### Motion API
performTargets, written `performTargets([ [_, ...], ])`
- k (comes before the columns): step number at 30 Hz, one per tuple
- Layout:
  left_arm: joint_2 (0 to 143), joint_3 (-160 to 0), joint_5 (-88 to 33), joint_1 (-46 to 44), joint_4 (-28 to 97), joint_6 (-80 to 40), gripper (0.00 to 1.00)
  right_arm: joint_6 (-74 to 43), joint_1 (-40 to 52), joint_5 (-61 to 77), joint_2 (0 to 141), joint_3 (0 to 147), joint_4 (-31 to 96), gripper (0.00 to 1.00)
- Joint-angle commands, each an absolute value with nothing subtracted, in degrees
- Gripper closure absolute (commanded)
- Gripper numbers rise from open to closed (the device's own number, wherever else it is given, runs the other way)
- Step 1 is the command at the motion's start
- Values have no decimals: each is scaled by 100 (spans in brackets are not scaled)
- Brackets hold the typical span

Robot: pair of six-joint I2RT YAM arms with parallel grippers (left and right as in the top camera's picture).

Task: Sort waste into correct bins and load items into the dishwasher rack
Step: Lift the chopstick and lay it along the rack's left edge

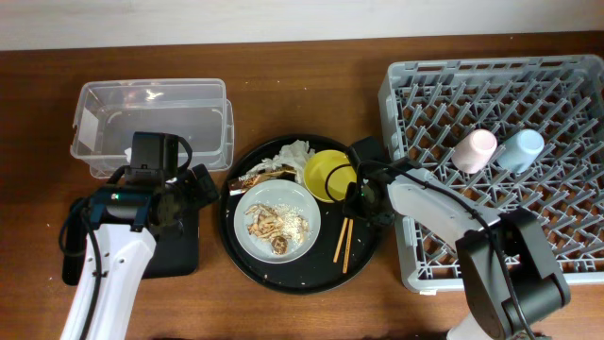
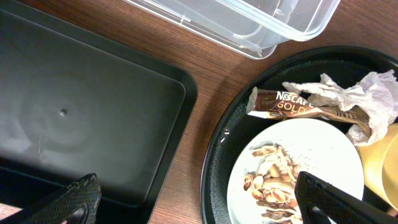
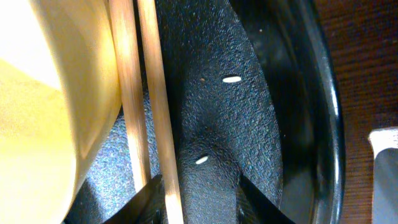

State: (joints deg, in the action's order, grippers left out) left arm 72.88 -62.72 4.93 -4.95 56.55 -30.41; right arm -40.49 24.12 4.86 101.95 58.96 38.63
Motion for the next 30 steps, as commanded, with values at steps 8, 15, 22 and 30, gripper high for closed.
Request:
performTargets([
  [8,7251,-6357,497,-471,5666,-2993,1,-3942,2401,554,10261,5725,3745,61],
  [15,7251,-6357,497,-471,5666,-2993,0,-3946,2401,517,10261,5634,3789,84],
  [22,7251,-6357,497,-471,5666,-2993,1,-3944,2390,602,10245,5752,4003,96],
  [30,7251,-6357,497,-471,5666,-2993,1,-3476,2169,537,9863,7028,5669,96],
])
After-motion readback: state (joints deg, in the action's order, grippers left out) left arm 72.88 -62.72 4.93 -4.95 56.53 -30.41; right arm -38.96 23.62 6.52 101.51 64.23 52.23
